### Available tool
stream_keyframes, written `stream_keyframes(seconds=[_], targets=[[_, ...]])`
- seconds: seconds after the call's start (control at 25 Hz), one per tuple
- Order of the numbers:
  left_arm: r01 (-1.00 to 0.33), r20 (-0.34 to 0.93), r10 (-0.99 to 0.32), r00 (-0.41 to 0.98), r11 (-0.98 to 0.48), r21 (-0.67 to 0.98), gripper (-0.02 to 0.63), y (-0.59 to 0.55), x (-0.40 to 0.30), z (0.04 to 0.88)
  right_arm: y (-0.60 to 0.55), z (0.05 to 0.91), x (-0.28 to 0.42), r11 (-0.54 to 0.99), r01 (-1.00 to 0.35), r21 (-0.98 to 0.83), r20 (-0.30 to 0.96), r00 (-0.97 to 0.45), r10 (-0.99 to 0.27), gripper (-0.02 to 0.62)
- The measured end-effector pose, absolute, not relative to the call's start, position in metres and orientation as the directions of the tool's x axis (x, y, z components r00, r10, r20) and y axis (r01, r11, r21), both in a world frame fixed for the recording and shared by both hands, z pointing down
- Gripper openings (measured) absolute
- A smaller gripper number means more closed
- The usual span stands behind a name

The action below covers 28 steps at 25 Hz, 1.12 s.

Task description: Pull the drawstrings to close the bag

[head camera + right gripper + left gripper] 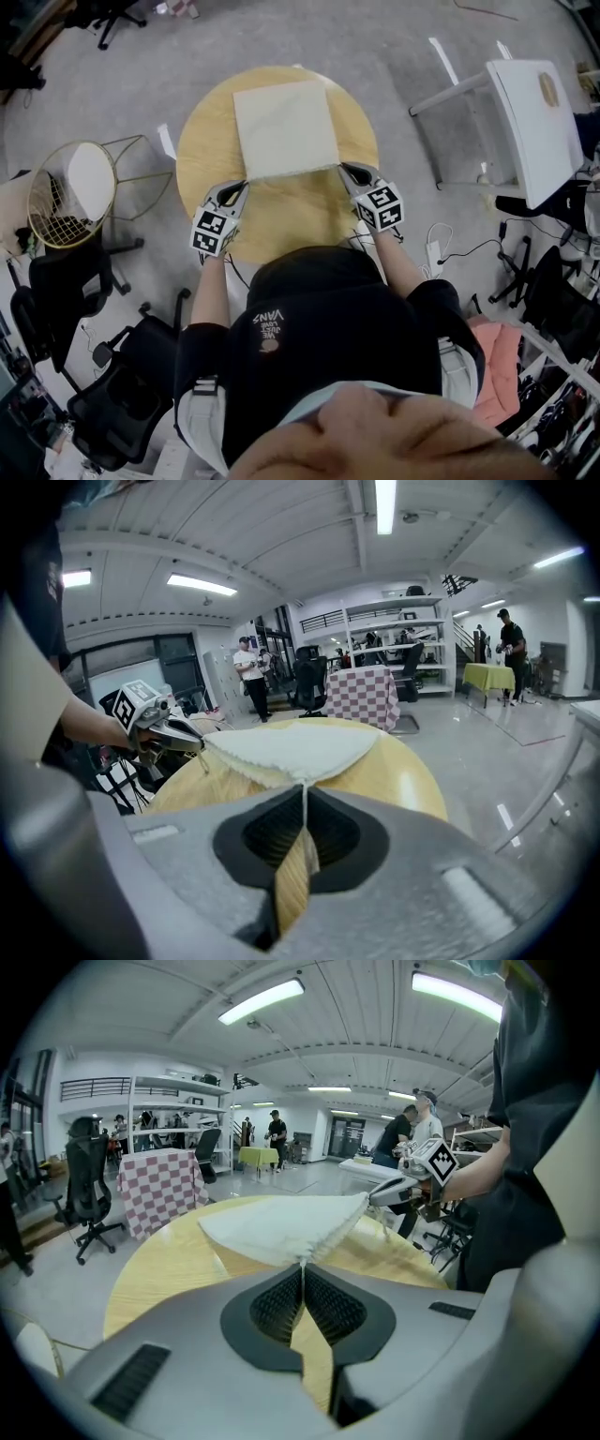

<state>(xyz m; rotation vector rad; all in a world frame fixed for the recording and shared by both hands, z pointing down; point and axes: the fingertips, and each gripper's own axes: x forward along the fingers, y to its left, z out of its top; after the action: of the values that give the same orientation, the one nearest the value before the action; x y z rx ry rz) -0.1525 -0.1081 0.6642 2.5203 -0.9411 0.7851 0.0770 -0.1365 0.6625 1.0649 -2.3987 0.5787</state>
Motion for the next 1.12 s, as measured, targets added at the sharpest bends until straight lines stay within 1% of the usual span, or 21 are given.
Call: stream_keyframes(seconds=[0.44, 1.12], targets=[[-0.718, 0.533, -0.579, 0.617, -0.692, 0.079, 0.021, -0.115, -0.157, 0.623, -0.152, 0.612, 0.074, 0.608, -0.765, -0.212, 0.441, -0.63, -0.639, 0.008], [-0.747, 0.423, -0.67, 0.61, -0.664, 0.025, 0.021, -0.122, -0.162, 0.56, -0.156, 0.559, 0.071, 0.628, -0.752, -0.2, 0.331, -0.655, -0.679, 0.008]])
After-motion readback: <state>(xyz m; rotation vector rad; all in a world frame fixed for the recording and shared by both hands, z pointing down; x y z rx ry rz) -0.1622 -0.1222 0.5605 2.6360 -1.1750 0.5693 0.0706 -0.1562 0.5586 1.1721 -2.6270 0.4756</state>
